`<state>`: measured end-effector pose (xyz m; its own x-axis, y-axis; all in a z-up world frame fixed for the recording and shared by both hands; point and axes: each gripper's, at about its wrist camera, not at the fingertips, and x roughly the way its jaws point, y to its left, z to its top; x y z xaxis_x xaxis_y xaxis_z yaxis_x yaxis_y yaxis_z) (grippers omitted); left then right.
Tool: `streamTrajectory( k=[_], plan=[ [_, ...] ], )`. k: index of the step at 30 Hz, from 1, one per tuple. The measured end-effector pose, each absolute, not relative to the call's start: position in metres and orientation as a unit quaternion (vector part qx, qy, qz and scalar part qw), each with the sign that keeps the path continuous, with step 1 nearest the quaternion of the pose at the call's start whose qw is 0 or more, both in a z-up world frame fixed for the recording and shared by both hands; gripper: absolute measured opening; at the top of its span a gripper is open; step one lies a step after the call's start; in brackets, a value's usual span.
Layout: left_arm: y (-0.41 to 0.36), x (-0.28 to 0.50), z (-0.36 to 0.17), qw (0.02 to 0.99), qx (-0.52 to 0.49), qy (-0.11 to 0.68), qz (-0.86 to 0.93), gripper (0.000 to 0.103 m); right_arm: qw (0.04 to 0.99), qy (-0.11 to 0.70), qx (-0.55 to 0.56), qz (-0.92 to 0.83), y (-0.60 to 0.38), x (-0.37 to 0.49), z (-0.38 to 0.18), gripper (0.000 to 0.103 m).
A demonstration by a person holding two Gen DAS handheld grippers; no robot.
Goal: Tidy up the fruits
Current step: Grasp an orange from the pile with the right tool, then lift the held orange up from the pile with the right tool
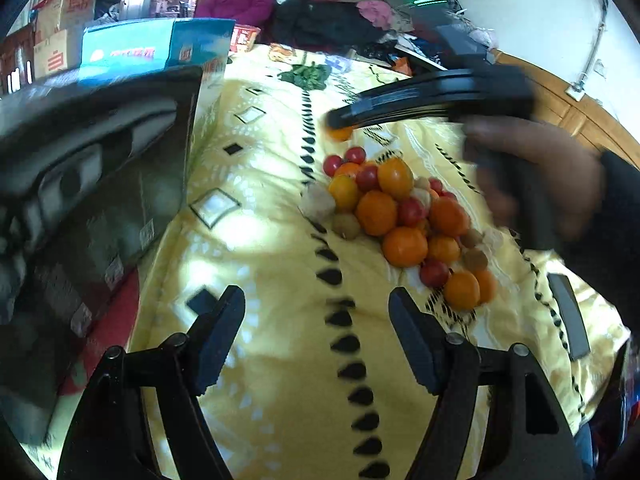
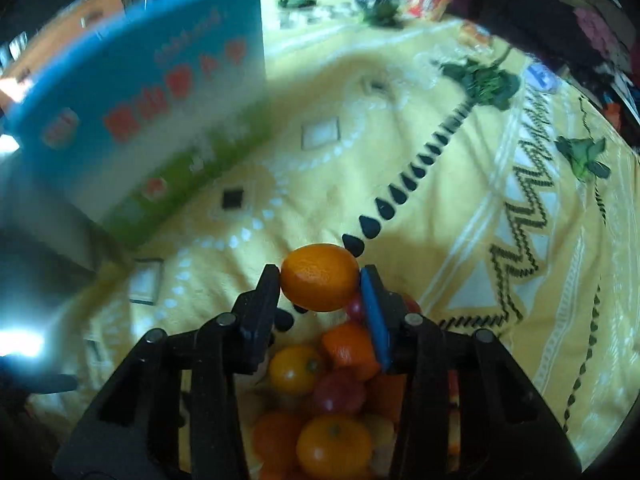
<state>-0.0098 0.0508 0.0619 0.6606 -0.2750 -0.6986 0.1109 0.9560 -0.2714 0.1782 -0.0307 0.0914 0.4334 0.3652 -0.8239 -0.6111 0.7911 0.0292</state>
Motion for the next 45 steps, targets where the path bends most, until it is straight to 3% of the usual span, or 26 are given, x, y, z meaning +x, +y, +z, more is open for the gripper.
streamTrajectory(
  k=[3,6,11,16,22,24,26,27,36,45],
  plan=[
    [0.046,0.012,0.064,0.908,-0.108,0.394,-0.09,0.068,0.858,0.417,-0.07,0.29,-0.072,0.148,0.121,0.042],
    [0.033,0.031,0.062,0.893,-0.123,0.417,-0.119,0.056,0.879,0.4,-0.018,0.259,-0.115,0.113,0.135,0.042],
    [-0.012,0.015,0.063,0.868,-0.13,0.428,-0.214,0.056,0.897,0.391,0.054,0.198,-0.179,0.068,0.134,0.042],
    [-0.063,0.007,0.051,0.86,-0.118,0.434,-0.241,0.067,0.89,0.416,0.099,0.157,-0.212,0.046,0.106,0.042],
    [-0.082,0.013,0.034,0.857,-0.119,0.453,-0.216,0.068,0.883,0.427,0.111,0.159,-0.225,0.034,0.092,0.042],
    [-0.083,0.016,0.03,0.854,-0.124,0.459,-0.213,0.06,0.882,0.427,0.118,0.161,-0.229,0.031,0.089,0.042],
    [-0.085,0.016,0.028,0.853,-0.12,0.461,-0.213,0.042,0.881,0.428,0.121,0.164,-0.231,0.028,0.085,0.042],
    [-0.084,0.016,0.026,0.851,-0.121,0.462,-0.219,0.04,0.88,0.428,0.123,0.166,-0.232,0.029,0.084,0.042],
    [-0.069,0.001,0.041,0.858,-0.085,0.455,-0.222,0.039,0.884,0.42,0.114,0.173,-0.228,0.019,0.086,0.042],
    [-0.074,0.007,0.02,0.854,-0.058,0.476,-0.204,0.041,0.881,0.429,0.086,0.177,-0.213,0.008,0.08,0.042]
  ],
)
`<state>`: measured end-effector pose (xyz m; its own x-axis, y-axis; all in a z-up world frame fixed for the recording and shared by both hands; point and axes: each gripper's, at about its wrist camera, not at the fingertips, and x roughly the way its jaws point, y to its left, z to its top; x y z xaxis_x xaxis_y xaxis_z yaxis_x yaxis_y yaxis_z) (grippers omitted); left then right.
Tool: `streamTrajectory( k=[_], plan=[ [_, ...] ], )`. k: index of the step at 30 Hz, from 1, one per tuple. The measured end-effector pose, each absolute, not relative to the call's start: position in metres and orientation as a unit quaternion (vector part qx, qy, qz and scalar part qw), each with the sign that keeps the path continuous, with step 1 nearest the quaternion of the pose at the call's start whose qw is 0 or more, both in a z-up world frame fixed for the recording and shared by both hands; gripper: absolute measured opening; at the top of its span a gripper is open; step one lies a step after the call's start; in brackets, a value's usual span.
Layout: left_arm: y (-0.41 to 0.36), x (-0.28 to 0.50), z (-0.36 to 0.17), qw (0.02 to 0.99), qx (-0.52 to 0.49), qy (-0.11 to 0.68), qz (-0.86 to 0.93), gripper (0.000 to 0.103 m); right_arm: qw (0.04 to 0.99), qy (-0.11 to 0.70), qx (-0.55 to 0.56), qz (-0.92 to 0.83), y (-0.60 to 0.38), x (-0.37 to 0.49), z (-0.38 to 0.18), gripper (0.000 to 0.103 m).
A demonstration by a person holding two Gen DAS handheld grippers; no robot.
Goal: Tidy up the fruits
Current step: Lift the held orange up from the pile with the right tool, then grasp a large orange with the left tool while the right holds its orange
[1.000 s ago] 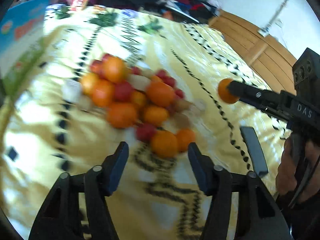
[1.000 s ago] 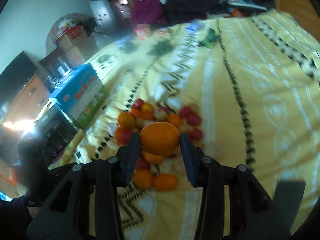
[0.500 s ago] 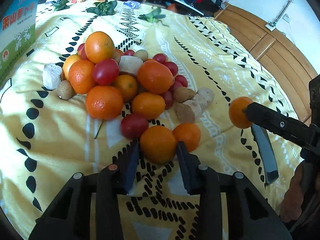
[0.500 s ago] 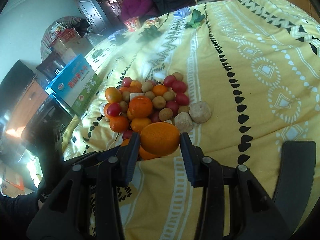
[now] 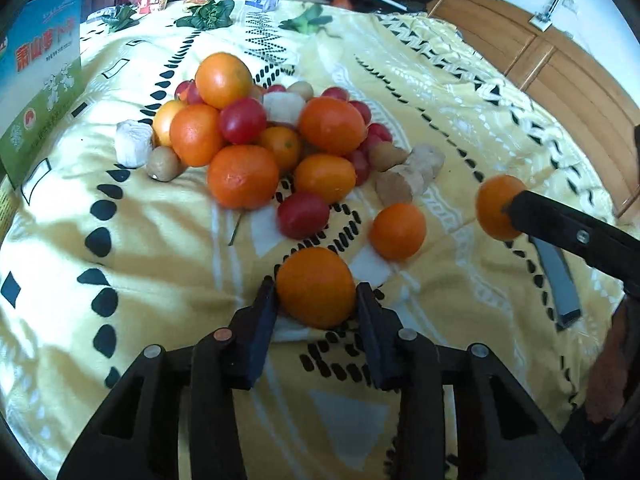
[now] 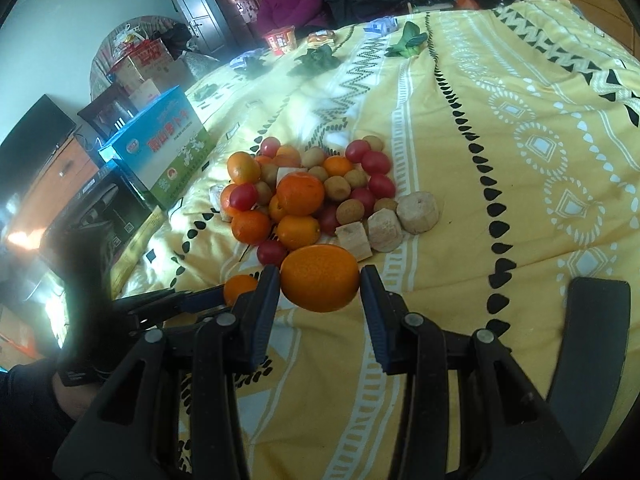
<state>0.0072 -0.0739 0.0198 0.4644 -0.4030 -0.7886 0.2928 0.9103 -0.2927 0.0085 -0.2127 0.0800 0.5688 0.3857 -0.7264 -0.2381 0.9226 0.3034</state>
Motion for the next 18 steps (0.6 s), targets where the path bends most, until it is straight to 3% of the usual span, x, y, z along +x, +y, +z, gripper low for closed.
streamTrajectory(
  k=[8,11,15,18],
  plan=[
    [-0.068,0.003,0.022,0.847,-0.058,0.476,-0.231,0.04,0.873,0.449,0.101,0.16,-0.226,0.009,0.062,0.042],
    [-0.063,0.0,0.026,0.84,-0.054,0.48,-0.245,0.051,0.872,0.449,0.102,0.163,-0.226,0.008,0.058,0.042],
    [-0.046,0.0,0.043,0.855,-0.089,0.462,-0.218,0.053,0.871,0.448,0.109,0.168,-0.226,0.005,0.056,0.042],
    [-0.05,0.008,0.062,0.87,-0.06,0.437,-0.22,0.054,0.872,0.445,0.118,0.169,-0.23,0.005,0.058,0.042]
  ],
)
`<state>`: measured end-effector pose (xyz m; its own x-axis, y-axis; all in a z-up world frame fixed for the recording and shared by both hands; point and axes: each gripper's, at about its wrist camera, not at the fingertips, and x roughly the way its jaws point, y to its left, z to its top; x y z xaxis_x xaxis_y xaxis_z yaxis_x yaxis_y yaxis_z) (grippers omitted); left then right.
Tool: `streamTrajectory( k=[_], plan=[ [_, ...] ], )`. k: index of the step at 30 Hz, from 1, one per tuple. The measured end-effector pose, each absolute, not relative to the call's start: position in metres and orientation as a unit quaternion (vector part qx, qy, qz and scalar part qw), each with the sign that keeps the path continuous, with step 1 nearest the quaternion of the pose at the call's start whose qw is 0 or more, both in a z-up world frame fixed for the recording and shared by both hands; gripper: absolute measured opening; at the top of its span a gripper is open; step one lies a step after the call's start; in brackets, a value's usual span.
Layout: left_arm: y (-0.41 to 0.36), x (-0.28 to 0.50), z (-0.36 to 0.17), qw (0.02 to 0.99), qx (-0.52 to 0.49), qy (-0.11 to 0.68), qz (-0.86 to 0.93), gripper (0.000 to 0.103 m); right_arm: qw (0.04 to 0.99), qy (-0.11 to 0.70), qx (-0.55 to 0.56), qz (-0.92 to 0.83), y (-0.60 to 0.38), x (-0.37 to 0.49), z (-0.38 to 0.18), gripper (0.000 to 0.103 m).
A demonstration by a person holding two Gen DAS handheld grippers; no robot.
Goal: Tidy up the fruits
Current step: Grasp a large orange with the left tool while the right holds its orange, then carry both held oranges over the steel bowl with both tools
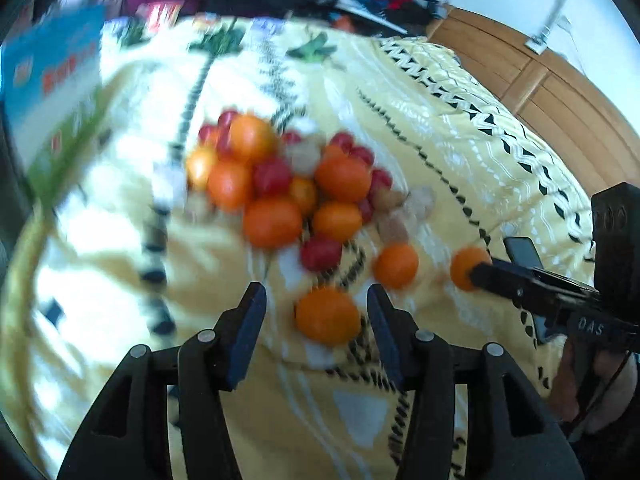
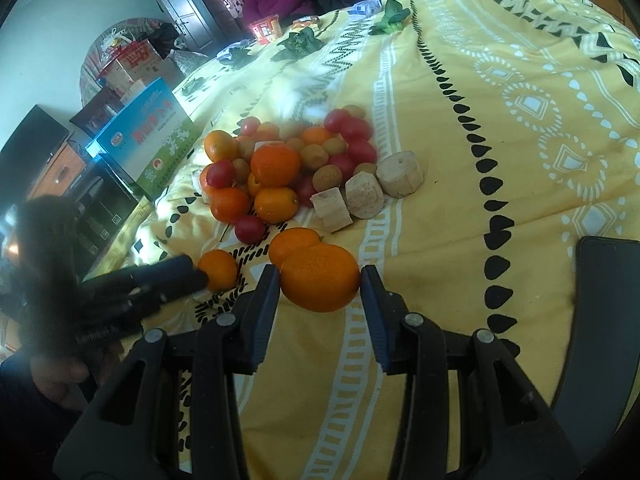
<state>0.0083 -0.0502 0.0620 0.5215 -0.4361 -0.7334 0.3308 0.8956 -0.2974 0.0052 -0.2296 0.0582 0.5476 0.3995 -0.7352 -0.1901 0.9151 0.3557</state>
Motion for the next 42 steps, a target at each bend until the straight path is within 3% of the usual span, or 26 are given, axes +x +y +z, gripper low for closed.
streamTrajectory(
  k=[3,6,15,18,25,33,42],
  plan=[
    [-0.07,0.028,0.082,0.879,-0.029,0.409,-0.243,0.054,0.875,0.436,0.125,0.171,-0.233,0.005,0.063,0.042],
    [-0.097,0.047,0.087,0.887,0.018,0.384,-0.255,0.061,0.874,0.433,0.137,0.172,-0.237,0.005,0.065,0.042],
    [-0.131,0.087,0.059,0.882,0.082,0.403,-0.228,0.061,0.871,0.433,0.153,0.173,-0.244,0.007,0.061,0.042],
    [-0.127,0.092,0.049,0.881,0.07,0.415,-0.217,0.047,0.871,0.432,0.156,0.172,-0.245,0.007,0.061,0.042],
    [-0.115,0.079,0.062,0.894,0.051,0.388,-0.218,0.045,0.878,0.427,0.144,0.164,-0.242,0.005,0.065,0.042],
    [-0.054,0.023,0.14,0.929,0.016,0.317,-0.19,0.045,0.896,0.401,0.082,0.17,-0.213,0.0,0.105,0.042],
    [0.092,-0.045,0.22,0.967,-0.029,0.249,-0.051,0.045,0.902,0.367,-0.03,0.225,-0.092,0.004,0.181,0.042]
  ],
)
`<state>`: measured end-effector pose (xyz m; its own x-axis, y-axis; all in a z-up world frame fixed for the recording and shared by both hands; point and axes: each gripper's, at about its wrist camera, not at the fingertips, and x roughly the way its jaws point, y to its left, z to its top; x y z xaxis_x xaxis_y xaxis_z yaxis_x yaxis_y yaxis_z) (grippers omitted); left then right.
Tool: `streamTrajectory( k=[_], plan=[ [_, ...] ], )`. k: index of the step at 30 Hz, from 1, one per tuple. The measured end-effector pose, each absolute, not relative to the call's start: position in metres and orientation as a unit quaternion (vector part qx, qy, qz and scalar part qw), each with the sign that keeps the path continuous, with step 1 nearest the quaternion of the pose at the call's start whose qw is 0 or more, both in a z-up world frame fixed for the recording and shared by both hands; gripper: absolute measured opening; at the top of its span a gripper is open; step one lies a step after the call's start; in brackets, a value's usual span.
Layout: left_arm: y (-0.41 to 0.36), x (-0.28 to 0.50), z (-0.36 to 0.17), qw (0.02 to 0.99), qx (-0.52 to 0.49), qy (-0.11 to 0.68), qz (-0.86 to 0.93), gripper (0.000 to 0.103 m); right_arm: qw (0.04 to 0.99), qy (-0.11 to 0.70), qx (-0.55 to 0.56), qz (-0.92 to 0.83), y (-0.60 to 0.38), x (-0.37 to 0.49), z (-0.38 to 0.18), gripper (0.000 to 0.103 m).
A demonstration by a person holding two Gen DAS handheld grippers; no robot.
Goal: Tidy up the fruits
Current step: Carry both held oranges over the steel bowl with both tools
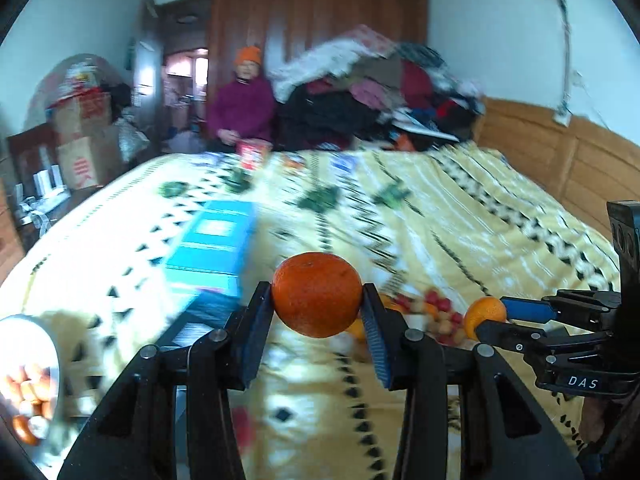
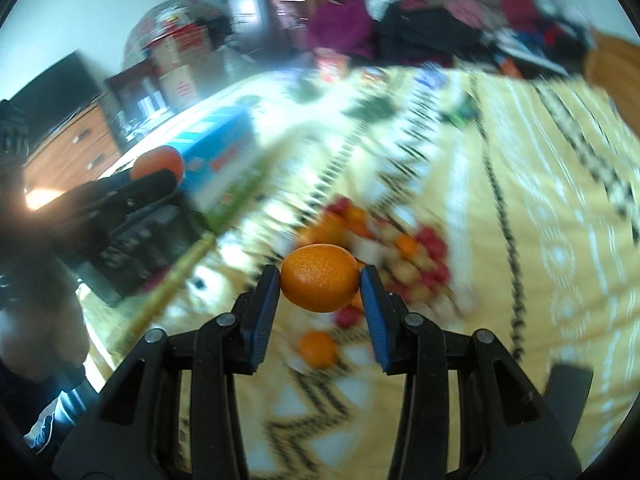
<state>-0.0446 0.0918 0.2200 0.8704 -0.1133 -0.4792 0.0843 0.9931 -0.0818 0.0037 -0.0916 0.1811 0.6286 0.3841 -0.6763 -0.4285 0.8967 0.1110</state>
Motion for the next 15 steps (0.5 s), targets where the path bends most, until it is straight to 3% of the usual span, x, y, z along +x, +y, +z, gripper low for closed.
streamTrajectory(
  k=[8,15],
  plan=[
    [0.238,-0.106,0.252,0.97,-0.077,0.213,0.088,0.045,0.888,0.329,-0.113,0.3,0.058,-0.011,0.229,0.042],
    [0.337,-0.151,0.241,0.955,-0.12,0.204,0.177,0.045,0.861,0.307,-0.173,0.366,0.18,-0.03,0.243,0.042]
  ],
)
